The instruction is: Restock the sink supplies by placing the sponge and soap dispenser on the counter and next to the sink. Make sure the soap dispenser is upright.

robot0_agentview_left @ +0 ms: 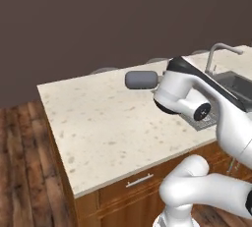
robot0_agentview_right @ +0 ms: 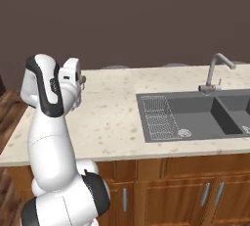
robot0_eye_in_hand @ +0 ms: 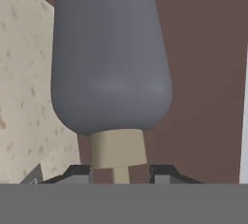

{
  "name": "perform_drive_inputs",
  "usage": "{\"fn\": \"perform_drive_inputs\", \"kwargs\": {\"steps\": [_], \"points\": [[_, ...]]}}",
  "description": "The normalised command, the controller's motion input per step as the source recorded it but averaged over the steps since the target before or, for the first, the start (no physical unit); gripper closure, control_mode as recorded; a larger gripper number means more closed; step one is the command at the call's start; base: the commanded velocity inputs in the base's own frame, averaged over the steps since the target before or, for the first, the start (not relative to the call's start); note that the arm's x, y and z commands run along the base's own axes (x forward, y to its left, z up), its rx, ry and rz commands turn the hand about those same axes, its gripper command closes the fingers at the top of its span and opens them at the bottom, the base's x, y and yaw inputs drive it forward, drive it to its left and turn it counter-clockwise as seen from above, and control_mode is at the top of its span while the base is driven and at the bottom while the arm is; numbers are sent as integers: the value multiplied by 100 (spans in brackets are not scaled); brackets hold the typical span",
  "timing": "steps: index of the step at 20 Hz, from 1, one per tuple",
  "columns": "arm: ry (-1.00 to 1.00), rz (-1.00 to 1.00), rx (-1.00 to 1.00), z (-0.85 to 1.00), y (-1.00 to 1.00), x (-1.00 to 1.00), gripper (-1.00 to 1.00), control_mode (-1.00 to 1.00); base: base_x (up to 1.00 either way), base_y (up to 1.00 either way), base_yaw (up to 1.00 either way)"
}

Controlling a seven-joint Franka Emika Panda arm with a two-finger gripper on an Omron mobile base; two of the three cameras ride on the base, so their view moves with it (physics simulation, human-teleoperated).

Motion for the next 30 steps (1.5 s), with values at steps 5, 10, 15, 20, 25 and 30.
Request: {"fn": "perform_drive_inputs", "kwargs": {"steps": [5, 10, 15, 20, 25, 30], "points": [[0, 0, 0, 0, 0, 0, 100, 100, 32, -4, -35], [-3, 1, -10, 2, 2, 58, 100, -100, 0, 0, 0], [-8, 3, -28, 4, 22, 62, 100, -100, 0, 0, 0], [-1, -5, -46, 4, 27, 11, 100, -100, 0, 0, 0], [-9, -9, -65, 1, -13, -5, 100, -100, 0, 0, 0], [-1, -2, -68, 8, -59, 0, 100, -100, 0, 0, 0]]}}
